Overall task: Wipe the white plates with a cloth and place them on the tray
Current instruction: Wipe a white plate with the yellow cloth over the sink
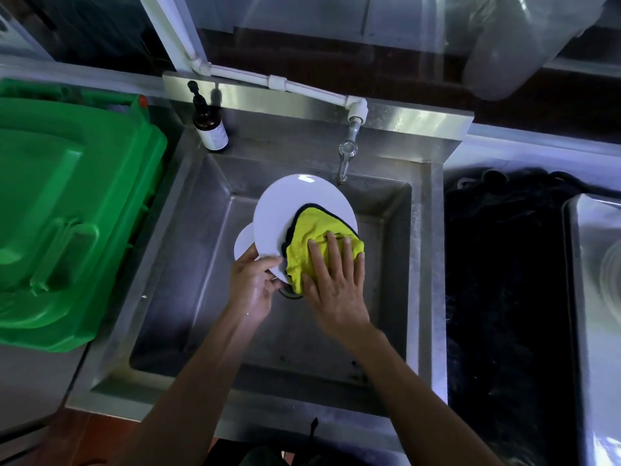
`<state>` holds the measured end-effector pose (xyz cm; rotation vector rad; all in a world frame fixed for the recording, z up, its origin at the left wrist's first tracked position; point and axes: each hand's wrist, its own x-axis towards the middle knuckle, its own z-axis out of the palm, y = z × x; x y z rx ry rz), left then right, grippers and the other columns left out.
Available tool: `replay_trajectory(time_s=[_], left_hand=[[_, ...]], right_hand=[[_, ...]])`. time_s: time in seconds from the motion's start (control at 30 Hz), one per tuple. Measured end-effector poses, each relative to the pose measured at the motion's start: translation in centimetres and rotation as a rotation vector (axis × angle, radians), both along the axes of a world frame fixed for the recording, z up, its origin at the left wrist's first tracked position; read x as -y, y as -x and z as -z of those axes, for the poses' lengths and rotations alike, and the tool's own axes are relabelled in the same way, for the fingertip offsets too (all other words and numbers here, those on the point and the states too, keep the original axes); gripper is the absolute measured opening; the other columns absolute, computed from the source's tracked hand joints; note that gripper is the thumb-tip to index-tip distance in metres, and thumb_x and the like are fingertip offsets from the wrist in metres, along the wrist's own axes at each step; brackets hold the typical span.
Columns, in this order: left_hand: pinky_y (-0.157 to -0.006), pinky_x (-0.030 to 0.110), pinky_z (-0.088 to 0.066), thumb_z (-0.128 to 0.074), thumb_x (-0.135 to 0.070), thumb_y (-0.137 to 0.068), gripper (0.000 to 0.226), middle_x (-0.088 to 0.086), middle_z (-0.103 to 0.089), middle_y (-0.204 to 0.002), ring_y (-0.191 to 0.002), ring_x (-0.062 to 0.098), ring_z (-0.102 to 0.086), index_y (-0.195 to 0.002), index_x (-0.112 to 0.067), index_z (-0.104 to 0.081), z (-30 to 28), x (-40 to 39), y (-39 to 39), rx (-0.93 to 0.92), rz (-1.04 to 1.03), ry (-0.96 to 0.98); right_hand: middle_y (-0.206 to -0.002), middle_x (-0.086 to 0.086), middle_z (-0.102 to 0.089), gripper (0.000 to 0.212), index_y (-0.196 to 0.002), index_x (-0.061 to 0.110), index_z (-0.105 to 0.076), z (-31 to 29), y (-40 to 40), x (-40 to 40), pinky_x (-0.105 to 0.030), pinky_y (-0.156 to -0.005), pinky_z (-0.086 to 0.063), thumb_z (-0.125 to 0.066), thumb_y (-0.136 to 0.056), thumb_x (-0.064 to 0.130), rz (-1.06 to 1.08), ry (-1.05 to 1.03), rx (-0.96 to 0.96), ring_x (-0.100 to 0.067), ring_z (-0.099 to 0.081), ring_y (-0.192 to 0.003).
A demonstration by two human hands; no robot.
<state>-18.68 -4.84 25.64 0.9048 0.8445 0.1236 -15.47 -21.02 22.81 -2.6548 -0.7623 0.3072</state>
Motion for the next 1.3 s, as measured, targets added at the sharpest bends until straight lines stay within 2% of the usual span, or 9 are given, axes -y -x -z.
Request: replay_trajectory(time_s=[0.17, 0.23, 0.33, 0.47, 0.57, 0.73, 0.93, 1.13, 1.3], left_hand=[[-0.078, 0.036, -0.058, -0.061, 0.010, -0.084, 0.039, 0.020, -0.072, -0.117, -0.104, 0.036, -0.070, -0.120, -0.004, -0.071, 0.0, 0.8, -0.3, 0.043, -0.024, 0.037], [-0.087, 0.038, -0.058, -0.061, 0.007, -0.087, 0.039, 0.019, -0.071, -0.122, -0.112, 0.034, -0.070, -0.123, -0.004, -0.070, 0.2, 0.8, -0.1, 0.062, -0.015, 0.050], [-0.090, 0.040, -0.059, -0.062, 0.003, -0.087, 0.040, 0.019, -0.070, -0.124, -0.116, 0.035, -0.068, -0.126, -0.003, -0.068, 0.3, 0.3, 0.4, 0.055, -0.018, 0.059], [-0.087, 0.043, -0.057, -0.062, 0.005, -0.087, 0.039, 0.021, -0.070, -0.122, -0.110, 0.037, -0.069, -0.124, -0.003, -0.069, 0.2, -0.4, 0.8, 0.036, -0.032, 0.021], [-0.073, 0.042, -0.059, -0.063, 0.006, -0.085, 0.038, 0.020, -0.072, -0.110, -0.097, 0.037, -0.068, -0.121, -0.004, -0.070, -0.3, -0.6, 1.1, 0.005, -0.004, -0.015], [-0.085, 0.060, -0.058, -0.068, 0.002, -0.071, 0.047, 0.025, -0.072, -0.113, -0.100, 0.045, -0.071, -0.117, -0.004, -0.070, -0.8, -0.8, 1.9, -0.027, 0.050, -0.066], [-0.065, 0.043, -0.061, -0.066, -0.003, -0.063, 0.037, 0.017, -0.076, -0.097, -0.084, 0.034, -0.074, -0.098, -0.011, -0.075, -1.4, -0.7, 2.2, -0.035, 0.164, -0.152], [-0.076, 0.053, -0.061, -0.067, -0.002, -0.063, 0.047, 0.018, -0.075, -0.108, -0.089, 0.037, -0.073, -0.108, -0.011, -0.076, -1.9, -0.7, 2.7, -0.020, 0.313, -0.174], [-0.076, 0.049, -0.061, -0.067, -0.002, -0.065, 0.045, 0.017, -0.075, -0.109, -0.093, 0.036, -0.073, -0.108, -0.014, -0.076, -1.7, -0.4, 3.3, -0.021, 0.382, -0.192]], right_hand=[[-0.168, -0.005, 0.011, 0.063, -0.159, 0.033, 0.002, -1.1, 1.5, -2.3, -0.057, -0.122, 0.007, -0.002, -0.099, 0.052, 0.056, -0.034, -0.082, -0.031, 0.016, -0.154], [-0.169, -0.004, 0.007, 0.064, -0.160, 0.034, -0.002, -1.4, 1.6, -3.3, -0.057, -0.122, 0.005, -0.003, -0.099, 0.051, 0.069, -0.063, -0.088, -0.031, 0.012, -0.155], [-0.169, -0.003, 0.003, 0.060, -0.160, 0.034, -0.008, -1.3, 1.7, -3.8, -0.056, -0.123, 0.005, -0.008, -0.102, 0.050, 0.039, -0.083, -0.056, -0.030, 0.010, -0.155], [-0.169, 0.000, 0.002, 0.057, -0.159, 0.038, -0.009, -0.5, 1.6, -3.1, -0.053, -0.124, 0.006, -0.013, -0.104, 0.052, 0.000, -0.070, -0.026, -0.025, 0.012, -0.155], [-0.169, -0.002, -0.004, 0.058, -0.158, 0.037, -0.015, 0.1, 1.1, -1.9, -0.053, -0.124, 0.005, -0.016, -0.102, 0.050, 0.024, -0.086, -0.035, -0.025, 0.009, -0.155], [-0.169, -0.001, 0.000, 0.057, -0.158, 0.037, -0.010, 0.9, -0.3, 0.6, -0.056, -0.123, 0.006, -0.019, -0.103, 0.049, 0.049, -0.067, -0.067, -0.025, 0.016, -0.154], [-0.169, -0.002, 0.005, 0.059, -0.160, 0.035, -0.006, 0.2, -3.1, 0.9, -0.057, -0.123, 0.007, -0.026, -0.106, 0.049, 0.102, -0.042, -0.050, -0.029, 0.018, -0.153], [-0.169, -0.005, 0.009, 0.064, -0.161, 0.032, -0.004, -1.5, -4.9, 0.0, -0.057, -0.122, 0.009, -0.013, -0.103, 0.056, 0.075, -0.021, 0.027, -0.032, 0.019, -0.153], [-0.169, -0.010, 0.003, 0.059, -0.162, 0.026, -0.009, -1.6, -4.6, -1.2, -0.060, -0.121, 0.004, -0.029, -0.108, 0.041, -0.015, -0.086, 0.109, -0.035, 0.014, -0.154]])
